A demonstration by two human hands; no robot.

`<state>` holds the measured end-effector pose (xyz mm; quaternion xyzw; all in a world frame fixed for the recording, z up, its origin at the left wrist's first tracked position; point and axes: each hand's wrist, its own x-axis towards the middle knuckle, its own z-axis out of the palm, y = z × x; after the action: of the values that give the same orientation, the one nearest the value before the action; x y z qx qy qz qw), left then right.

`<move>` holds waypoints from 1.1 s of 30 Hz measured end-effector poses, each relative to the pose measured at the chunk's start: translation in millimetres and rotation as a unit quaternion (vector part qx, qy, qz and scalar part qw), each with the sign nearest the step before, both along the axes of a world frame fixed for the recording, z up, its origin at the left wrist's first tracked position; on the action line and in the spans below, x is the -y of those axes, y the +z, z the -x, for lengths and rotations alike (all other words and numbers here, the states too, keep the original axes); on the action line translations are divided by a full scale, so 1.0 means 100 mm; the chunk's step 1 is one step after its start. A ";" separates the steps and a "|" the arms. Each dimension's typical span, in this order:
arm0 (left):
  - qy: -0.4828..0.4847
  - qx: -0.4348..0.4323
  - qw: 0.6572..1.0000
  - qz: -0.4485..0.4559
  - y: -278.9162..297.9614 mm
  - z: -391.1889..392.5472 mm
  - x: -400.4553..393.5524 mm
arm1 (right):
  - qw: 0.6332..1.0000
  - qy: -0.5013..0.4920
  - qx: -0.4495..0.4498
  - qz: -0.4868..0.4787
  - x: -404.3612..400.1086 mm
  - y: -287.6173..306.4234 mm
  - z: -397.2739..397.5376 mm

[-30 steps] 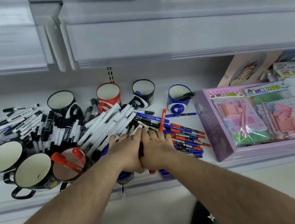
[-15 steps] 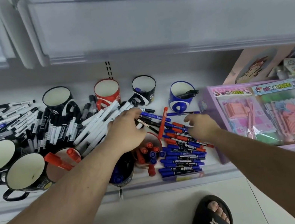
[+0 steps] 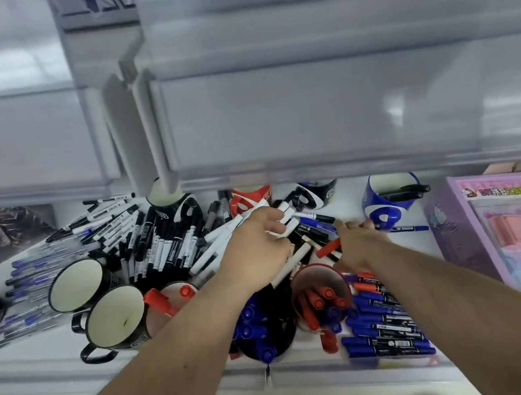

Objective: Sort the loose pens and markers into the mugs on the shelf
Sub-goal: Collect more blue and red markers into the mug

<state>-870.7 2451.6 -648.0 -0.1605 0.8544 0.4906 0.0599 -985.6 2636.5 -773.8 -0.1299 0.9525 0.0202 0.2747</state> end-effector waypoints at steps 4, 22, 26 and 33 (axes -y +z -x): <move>0.006 0.010 1.000 0.011 -0.03 -0.06 0.09 | 1.000 0.007 -0.028 0.001 0.08 -0.06 0.00; -0.019 0.029 0.999 0.006 -0.10 -0.18 0.16 | 0.999 -0.003 -0.032 0.030 0.05 0.05 0.00; -0.013 0.020 1.000 0.002 -0.11 -0.16 0.15 | 0.998 0.004 -0.046 0.047 0.02 0.19 0.00; 0.011 -0.022 0.999 -0.031 -0.10 -0.06 0.04 | 0.975 0.064 -0.137 0.162 -0.15 0.77 0.00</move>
<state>-864.7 2447.7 -657.5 -0.1572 0.8380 0.5209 0.0411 -985.7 2651.1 -696.7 -0.2296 0.9614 -0.0989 0.1147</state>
